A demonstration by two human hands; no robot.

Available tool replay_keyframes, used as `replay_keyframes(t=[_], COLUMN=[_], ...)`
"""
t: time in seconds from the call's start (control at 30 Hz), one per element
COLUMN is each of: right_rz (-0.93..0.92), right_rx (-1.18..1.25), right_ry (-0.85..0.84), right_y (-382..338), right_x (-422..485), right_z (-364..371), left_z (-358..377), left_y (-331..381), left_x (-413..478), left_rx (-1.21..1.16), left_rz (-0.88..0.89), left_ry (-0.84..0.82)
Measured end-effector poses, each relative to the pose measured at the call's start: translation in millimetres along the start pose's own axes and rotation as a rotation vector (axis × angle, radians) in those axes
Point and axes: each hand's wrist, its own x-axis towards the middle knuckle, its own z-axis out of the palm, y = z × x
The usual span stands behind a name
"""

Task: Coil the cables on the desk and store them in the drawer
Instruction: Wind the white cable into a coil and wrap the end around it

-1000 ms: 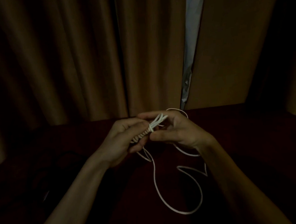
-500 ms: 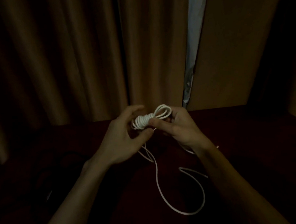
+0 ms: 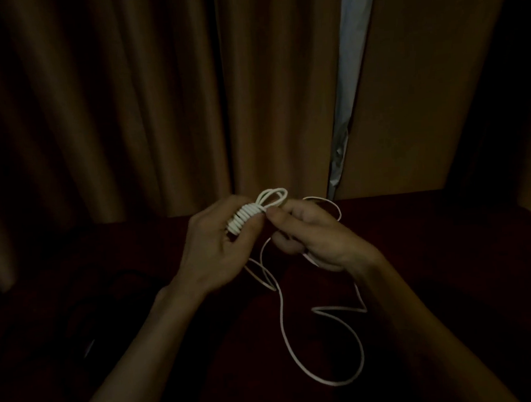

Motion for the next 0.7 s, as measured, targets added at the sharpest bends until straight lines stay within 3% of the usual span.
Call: replay_keyframes(t=[0.2, 0.37, 0.7], right_rz=[-0.062, -0.118, -0.067], right_rx=[0.079, -0.008, -0.425], right_ry=[0.089, -0.03, 0.025], right_y=[3, -1, -23], right_x=[3, -5, -14], right_z=[-3, -5, -12], left_z=[1, 5, 6], left_y=[3, 2, 6], left_x=[0, 3, 3], left_rx=[-0.325, -0.8, -0.894], left_rz=[-0.242, -0.595, -0.717], left_ry=[-0.114, -0.244, -0.419])
